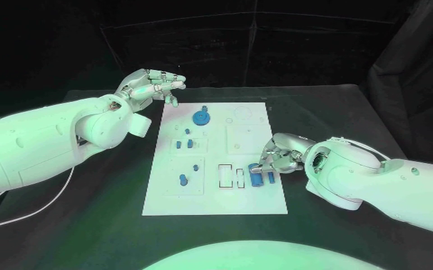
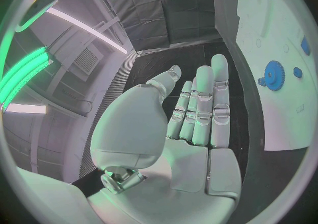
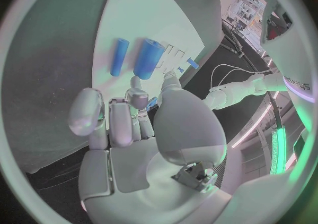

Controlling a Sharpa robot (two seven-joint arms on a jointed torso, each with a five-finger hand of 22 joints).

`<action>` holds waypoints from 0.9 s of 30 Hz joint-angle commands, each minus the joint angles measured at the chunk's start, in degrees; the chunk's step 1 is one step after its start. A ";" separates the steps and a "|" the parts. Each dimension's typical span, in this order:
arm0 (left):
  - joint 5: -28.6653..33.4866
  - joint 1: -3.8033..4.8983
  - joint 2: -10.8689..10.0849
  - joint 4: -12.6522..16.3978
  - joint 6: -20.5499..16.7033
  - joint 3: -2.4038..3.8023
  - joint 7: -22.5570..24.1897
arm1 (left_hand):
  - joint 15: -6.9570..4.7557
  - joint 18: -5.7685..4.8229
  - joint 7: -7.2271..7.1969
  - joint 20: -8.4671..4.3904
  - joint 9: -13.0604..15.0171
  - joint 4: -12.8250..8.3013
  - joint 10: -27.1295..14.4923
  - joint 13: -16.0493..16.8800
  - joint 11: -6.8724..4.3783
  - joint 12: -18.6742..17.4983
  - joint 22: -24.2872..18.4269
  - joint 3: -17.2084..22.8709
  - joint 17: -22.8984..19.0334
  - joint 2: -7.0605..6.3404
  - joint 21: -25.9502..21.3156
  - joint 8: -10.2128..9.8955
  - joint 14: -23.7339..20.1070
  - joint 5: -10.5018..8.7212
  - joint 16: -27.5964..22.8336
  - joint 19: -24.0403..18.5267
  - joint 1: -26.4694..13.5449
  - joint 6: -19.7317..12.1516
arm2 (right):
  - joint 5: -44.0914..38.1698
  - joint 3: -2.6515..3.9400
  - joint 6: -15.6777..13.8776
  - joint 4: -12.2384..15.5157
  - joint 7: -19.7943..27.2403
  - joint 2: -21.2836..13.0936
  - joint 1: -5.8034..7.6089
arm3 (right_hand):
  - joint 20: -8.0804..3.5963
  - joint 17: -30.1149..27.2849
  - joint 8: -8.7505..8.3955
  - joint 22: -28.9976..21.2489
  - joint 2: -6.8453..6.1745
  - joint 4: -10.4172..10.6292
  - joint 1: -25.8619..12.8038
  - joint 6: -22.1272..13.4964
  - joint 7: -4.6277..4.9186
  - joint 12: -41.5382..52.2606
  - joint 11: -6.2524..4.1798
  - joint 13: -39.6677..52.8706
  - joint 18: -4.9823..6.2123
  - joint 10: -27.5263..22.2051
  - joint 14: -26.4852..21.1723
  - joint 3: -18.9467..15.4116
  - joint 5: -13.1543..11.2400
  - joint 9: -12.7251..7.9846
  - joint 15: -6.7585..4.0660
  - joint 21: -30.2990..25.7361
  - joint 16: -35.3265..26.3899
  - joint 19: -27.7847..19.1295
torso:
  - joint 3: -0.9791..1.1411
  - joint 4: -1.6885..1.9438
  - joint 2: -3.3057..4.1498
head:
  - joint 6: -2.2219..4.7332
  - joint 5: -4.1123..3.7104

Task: Assemble the parts on the task board

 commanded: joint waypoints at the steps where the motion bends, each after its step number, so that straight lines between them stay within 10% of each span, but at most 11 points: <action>1: 0.20 0.07 -0.08 0.10 0.86 0.03 0.10 | 0.10 0.73 0.02 0.37 -0.01 0.11 -0.31 -0.05 0.10 0.26 -0.04 -0.36 -0.05 0.29 -0.27 0.25 -0.39 -0.19 0.39 0.14 -0.47 -0.18 | -4.58 0.01 2.93 -0.37 -2.82 0.39 -0.14 | -0.06 0.17 0.57 0.08 0.04 0.05 -0.66 0.08 -0.22 0.27 -0.12 0.19 -0.41 -0.41 2.45 -0.33 0.16 0.24 -0.10 0.25 0.35 0.32 | -0.07 0.06 0.02 | -0.10 -0.03; 27: 0.20 0.06 -0.32 0.18 1.16 0.02 -0.24 | 0.13 0.73 0.04 0.41 -0.01 0.21 -0.39 -0.05 0.12 0.36 -0.13 -0.49 -0.13 0.32 -0.35 0.33 -0.44 -0.20 0.44 0.15 -0.61 -0.25 | -7.65 0.01 5.13 -2.09 -4.05 4.80 -1.64 | -0.24 0.55 2.43 0.44 -0.69 0.13 -1.59 0.31 -0.57 -0.27 -0.40 0.25 -0.48 -0.84 2.40 -0.31 -0.06 1.13 -0.32 0.37 0.49 0.34 | -0.08 -0.03 0.06 | -0.61 0.12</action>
